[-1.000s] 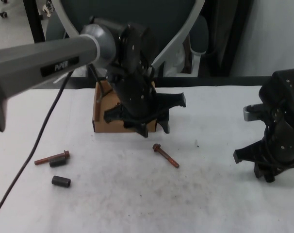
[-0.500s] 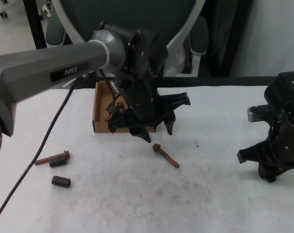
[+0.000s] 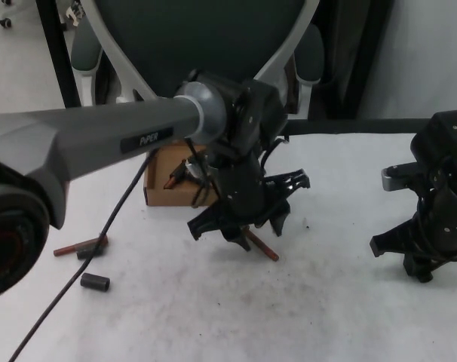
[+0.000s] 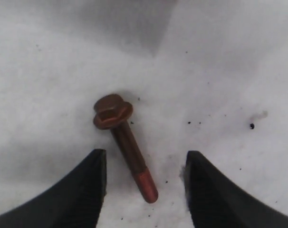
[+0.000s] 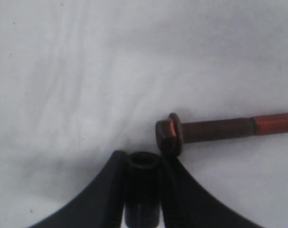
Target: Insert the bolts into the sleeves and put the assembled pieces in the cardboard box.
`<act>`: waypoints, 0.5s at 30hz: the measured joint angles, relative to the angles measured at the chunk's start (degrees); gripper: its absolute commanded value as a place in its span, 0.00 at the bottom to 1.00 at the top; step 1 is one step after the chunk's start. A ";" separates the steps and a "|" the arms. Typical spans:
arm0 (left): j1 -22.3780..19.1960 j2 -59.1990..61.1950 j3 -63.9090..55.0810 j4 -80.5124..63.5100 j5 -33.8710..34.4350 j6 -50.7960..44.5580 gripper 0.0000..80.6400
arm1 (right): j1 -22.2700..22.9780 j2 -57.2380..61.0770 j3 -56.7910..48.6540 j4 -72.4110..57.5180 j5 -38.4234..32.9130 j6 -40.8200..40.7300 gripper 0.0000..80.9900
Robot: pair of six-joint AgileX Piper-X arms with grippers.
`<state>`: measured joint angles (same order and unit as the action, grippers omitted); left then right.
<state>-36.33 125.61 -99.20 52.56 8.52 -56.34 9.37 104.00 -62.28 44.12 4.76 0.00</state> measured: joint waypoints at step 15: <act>-0.09 0.00 0.00 -1.95 -9.25 -2.40 0.59 | 0.00 0.00 0.00 -0.92 0.00 0.00 0.00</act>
<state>-36.42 125.61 -99.20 50.61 -0.73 -58.74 9.37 104.00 -62.28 43.21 4.76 0.00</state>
